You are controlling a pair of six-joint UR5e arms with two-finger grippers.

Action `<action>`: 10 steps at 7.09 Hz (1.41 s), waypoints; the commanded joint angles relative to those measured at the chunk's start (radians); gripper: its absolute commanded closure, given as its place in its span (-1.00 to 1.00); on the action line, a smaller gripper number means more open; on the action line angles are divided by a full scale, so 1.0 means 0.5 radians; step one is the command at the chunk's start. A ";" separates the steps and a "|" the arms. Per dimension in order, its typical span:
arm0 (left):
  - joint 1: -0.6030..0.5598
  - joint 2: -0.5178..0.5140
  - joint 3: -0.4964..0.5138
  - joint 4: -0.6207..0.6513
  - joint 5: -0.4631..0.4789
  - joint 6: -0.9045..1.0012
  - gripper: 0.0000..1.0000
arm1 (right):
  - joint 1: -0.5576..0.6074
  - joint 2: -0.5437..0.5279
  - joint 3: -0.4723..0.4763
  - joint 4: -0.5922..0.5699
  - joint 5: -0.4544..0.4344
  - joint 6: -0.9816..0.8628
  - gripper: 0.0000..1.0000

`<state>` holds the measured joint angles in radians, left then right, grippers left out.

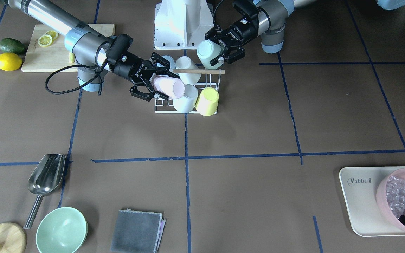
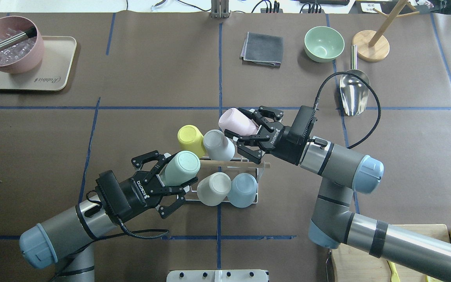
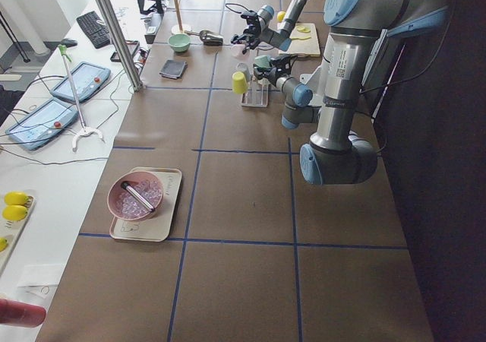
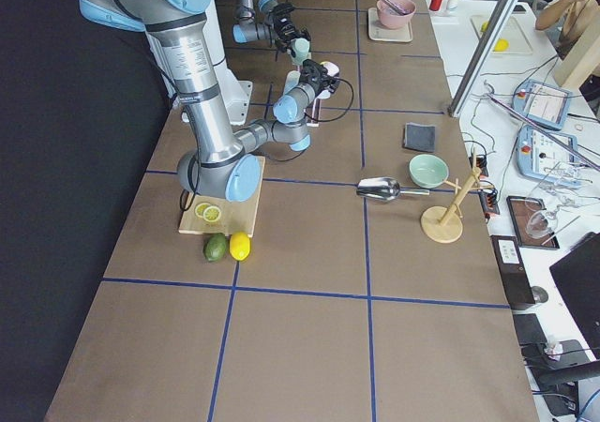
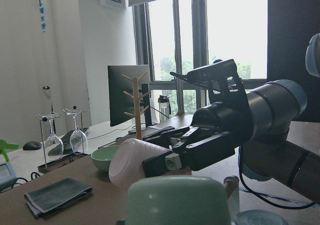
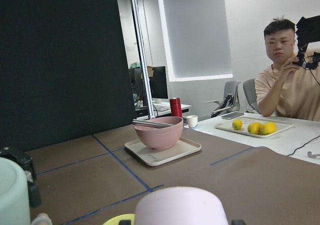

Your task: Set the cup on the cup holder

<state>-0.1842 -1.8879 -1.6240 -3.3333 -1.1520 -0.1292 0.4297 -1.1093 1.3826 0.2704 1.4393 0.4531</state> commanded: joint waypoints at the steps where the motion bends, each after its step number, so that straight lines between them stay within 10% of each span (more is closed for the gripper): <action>1: 0.006 -0.019 0.069 0.000 0.000 -0.042 0.87 | -0.022 -0.009 0.005 0.002 -0.001 -0.001 0.94; 3: 0.000 -0.019 0.070 -0.003 0.003 -0.042 0.75 | -0.083 -0.009 0.017 0.011 -0.004 -0.007 0.92; 5: -0.018 -0.016 0.048 -0.009 0.003 -0.039 -0.99 | -0.007 -0.018 0.033 0.021 -0.001 -0.013 0.88; 10: -0.033 -0.013 0.036 -0.095 0.003 -0.073 -1.00 | -0.019 -0.015 0.011 0.070 0.002 -0.010 0.79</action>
<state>-0.1999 -1.8945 -1.6046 -3.3725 -1.1505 -0.1577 0.4305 -1.1246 1.3918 0.3052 1.4404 0.4479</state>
